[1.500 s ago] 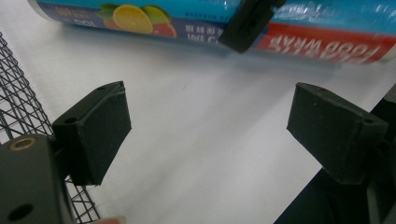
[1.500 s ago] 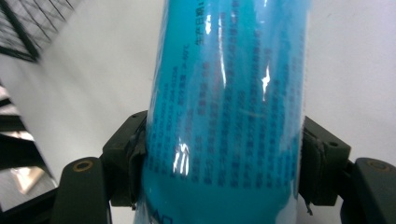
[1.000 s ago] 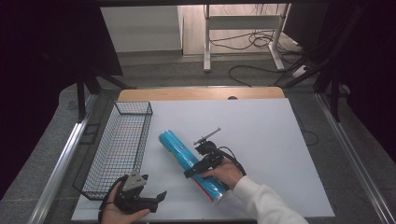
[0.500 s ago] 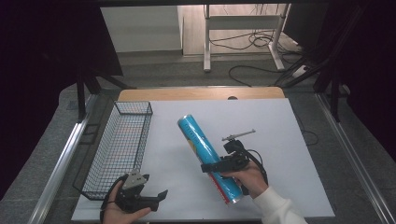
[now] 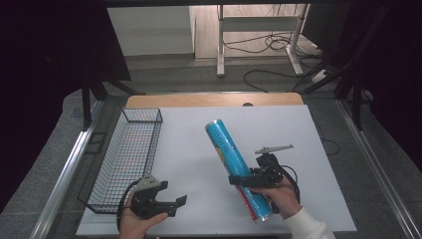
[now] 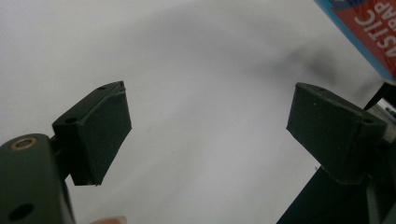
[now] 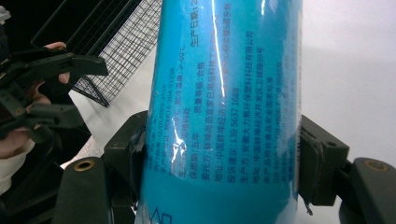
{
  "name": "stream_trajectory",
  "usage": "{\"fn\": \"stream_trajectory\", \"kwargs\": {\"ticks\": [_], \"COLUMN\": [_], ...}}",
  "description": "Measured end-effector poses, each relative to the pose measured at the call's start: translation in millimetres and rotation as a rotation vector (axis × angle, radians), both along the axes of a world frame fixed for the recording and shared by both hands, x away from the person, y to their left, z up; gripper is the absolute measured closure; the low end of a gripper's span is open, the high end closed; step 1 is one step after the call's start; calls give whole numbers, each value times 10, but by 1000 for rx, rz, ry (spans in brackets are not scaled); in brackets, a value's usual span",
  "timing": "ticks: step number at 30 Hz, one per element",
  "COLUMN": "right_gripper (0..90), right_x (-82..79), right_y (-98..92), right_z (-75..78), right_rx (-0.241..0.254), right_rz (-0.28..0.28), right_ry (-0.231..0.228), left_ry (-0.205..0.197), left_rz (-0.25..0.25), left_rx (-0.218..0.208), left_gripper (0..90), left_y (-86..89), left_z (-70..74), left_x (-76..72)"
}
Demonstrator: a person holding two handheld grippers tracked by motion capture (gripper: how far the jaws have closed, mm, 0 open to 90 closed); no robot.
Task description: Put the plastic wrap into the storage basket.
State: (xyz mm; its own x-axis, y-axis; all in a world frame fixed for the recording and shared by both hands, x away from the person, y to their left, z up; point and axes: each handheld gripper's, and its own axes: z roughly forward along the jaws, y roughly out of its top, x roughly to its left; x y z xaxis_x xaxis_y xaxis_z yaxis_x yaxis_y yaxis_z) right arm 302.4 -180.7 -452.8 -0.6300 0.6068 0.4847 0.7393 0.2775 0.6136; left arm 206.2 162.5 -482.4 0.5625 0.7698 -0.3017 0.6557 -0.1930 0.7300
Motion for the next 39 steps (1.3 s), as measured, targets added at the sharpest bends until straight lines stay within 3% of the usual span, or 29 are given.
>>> {"fn": "stream_trajectory", "kwargs": {"ticks": [8,9,10,11,12,14,15,17,18,20,21,22,23,24,25,29,37,39], "right_gripper": [311,311,311,311,311,311,311,311,311,311,312,311,312,312,311,312,312,312], "right_x": [-60,-62,-62,-65,-65,-66,-70,-72,-72,-81,-83,-82,-85,-85,-88,-103,-132,-140], "right_y": [-147,-145,-145,-139,-139,-122,-105,-89,-89,-50,-41,-28,-13,-13,22,91,274,308], "right_z": [-14,-17,-17,-24,-24,-34,-44,-49,-49,-57,-58,-62,-63,-63,-70,-79,-105,-101], "right_rx": [24,25,25,23,23,22,17,15,15,1,-1,-1,0,0,-1,-4,11,10], "right_rz": [-29,-29,-29,-26,-26,-25,-26,-25,-25,-21,-21,-19,-18,-18,-15,-8,15,12], "right_ry": [-11,-12,-12,-16,-16,-21,-26,-28,-28,-50,-50,-56,-58,-58,-71,-79,-111,-119], "left_ry": [20,22,22,26,26,44,81,115,115,140,162,162,186,186,204,249,293,303], "left_rz": [-22,-35,-35,-51,-51,-64,-71,-88,-88,-104,-124,-124,-132,-132,-143,-170,-218,-213], "left_rx": [-63,-103,-103,-161,-161,-225,-303,-381,-381,-436,-483,-483,-550,-550,-584,-618,-632,-617], "left_gripper": [139,139,138,136,134,128,100,81,74,67,65,65,67,68,70,82,135,191], "left_y": [-102,-147,-147,-195,-195,-234,-262,-290,-290,-331,-368,-368,-417,-417,-462,-595,-839,-871], "left_z": [58,92,92,120,120,119,104,83,83,63,45,45,26,26,5,-44,-111,-119], "left_x": [153,211,211,298,298,393,501,605,605,691,762,762,849,849,917,1019,1089,1090]}}
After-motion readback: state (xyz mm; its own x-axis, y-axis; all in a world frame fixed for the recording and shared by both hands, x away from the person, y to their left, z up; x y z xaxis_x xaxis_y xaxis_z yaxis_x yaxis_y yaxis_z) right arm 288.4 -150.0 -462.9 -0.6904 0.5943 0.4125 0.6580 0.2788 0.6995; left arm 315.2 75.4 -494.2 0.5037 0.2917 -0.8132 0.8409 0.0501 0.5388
